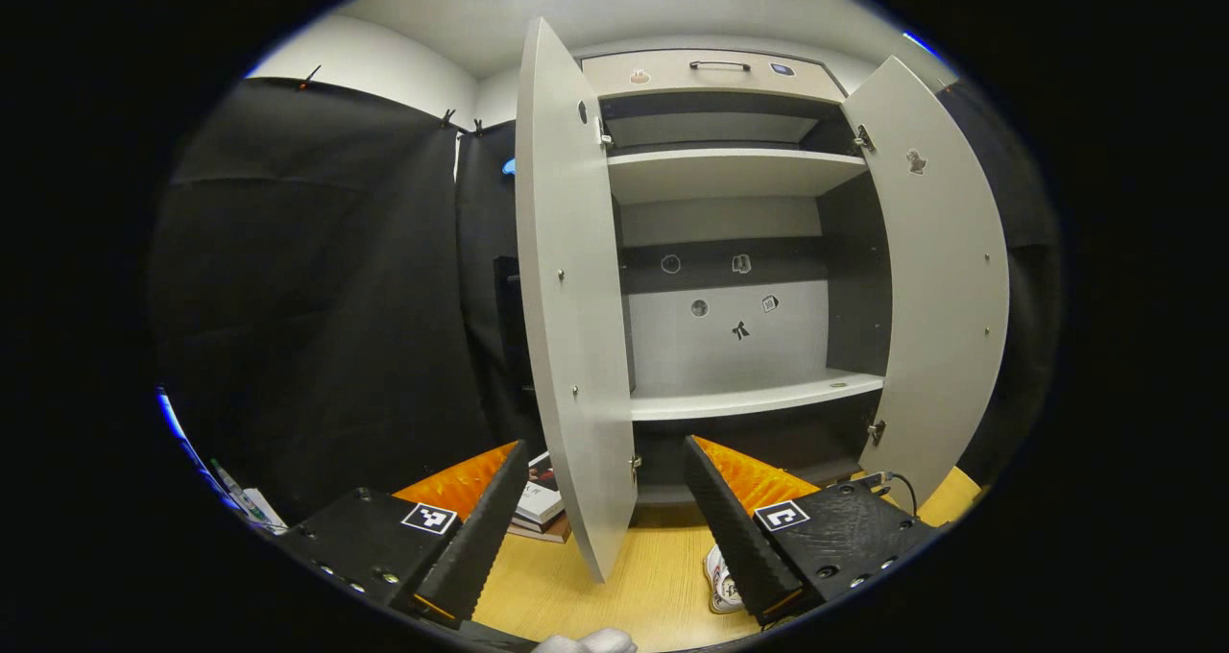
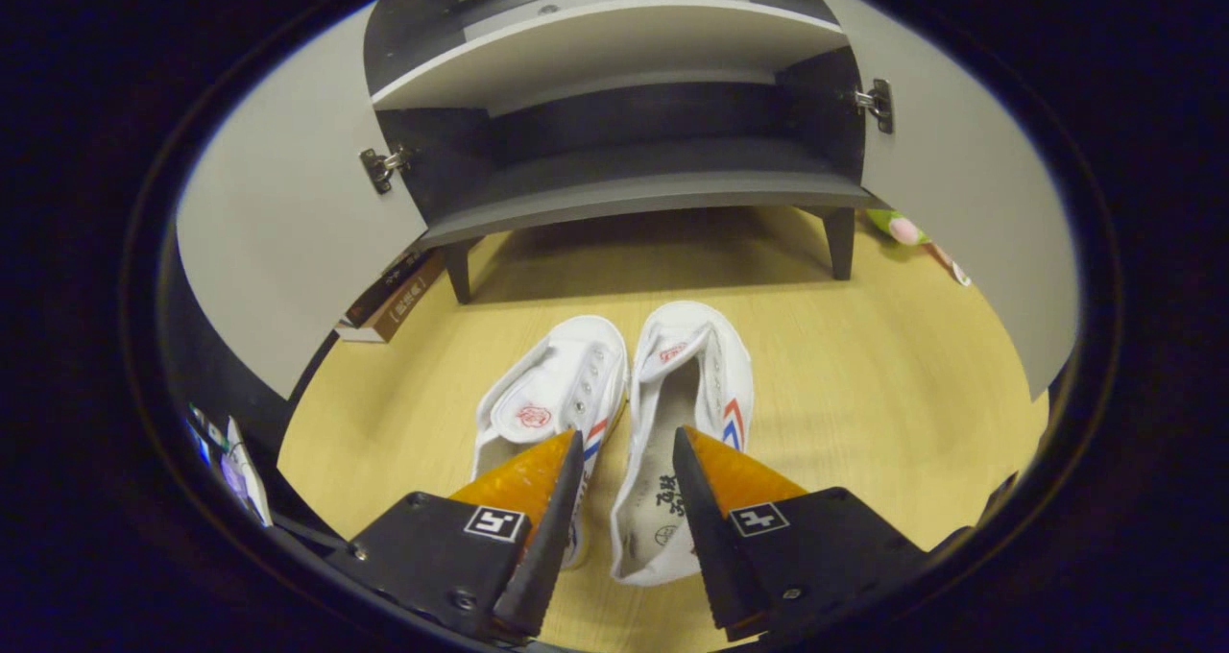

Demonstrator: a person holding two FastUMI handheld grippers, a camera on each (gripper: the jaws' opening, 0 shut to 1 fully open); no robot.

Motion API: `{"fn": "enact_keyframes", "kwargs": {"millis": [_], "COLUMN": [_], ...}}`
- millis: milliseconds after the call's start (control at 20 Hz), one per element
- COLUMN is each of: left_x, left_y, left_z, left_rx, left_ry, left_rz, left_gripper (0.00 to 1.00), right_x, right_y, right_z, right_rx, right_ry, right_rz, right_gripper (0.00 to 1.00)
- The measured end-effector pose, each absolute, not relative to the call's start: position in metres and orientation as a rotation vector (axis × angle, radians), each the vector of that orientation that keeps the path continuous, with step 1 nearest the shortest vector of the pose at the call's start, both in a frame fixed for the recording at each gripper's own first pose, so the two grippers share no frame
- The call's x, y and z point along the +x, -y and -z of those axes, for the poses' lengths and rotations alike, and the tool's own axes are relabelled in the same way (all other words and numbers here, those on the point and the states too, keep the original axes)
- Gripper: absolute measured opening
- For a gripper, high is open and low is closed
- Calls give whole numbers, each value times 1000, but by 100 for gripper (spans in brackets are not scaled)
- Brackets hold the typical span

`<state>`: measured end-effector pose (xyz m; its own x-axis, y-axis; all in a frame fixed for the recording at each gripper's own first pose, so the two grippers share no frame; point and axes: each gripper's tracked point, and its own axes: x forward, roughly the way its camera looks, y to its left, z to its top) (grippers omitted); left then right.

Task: Grab one shoe with the right hand and put it into the shoe cabinet, grab the other shoe with the left hand and put it into the shoe cabinet; then close the right door with the right hand and the left door with the left hand.

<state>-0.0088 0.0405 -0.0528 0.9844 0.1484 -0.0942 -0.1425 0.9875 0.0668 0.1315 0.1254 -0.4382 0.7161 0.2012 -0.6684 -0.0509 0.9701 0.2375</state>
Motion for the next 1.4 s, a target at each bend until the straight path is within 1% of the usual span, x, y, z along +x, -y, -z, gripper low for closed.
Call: {"fn": "enact_keyframes", "kwargs": {"millis": [50, 150, 200, 250, 350, 400, 550, 600, 650, 700, 750, 850, 950, 1100, 1200, 1400], "left_x": [-6, -5, -4, -2, -1, 0, 3, 3, 4, 5, 5, 6, 6, 5, 3, -3], "left_y": [-41, -41, -41, -41, -42, -42, -40, -39, -37, -36, -34, -30, -28, -26, -25, -22], "left_z": [54, 55, 56, 57, 58, 60, 62, 64, 67, 68, 69, 71, 69, 70, 72, 78], "left_rx": [60, 52, 48, 47, 52, 53, 53, 51, 51, 53, 53, 53, 58, 55, 48, 42], "left_ry": [-101, -108, -108, -110, -115, -118, -125, -128, -135, -140, -143, -148, -145, -141, -147, -150], "left_rz": [-151, -156, -158, -158, -164, -166, -171, -170, -167, -166, -164, -159, -155, -150, -145, -130], "left_gripper": [97, 97, 97, 97, 97, 97, 97, 97, 97, 100, 97, 97, 97, 97, 96, 97], "right_x": [138, 149, 155, 161, 169, 174, 183, 185, 186, 186, 187, 184, 186, 181, 179, 175], "right_y": [-123, -113, -111, -109, -113, -115, -115, -117, -120, -124, -123, -122, -120, -110, -102, -89], "right_z": [441, 445, 449, 453, 465, 470, 471, 469, 472, 472, 474, 471, 467, 444, 422, 353], "right_rx": [210, 186, 176, 171, 159, 152, 145, 145, 148, 154, 146, 159, 133, 126, 101, 85], "right_ry": [-767, -761, -760, -761, -779, -779, -750, -742, -744, -742, -747, -762, -755, -727, -695, -616], "right_rz": [-126, -94, -80, -78, -90, -97, -90, -97, -114, -129, -126, -141, -150, -160, -165, -178], "right_gripper": [62, 57, 47, 57, 34, 42, 40, 30, 34, 27, 16, 8, 7, 7, 7, 7]}}
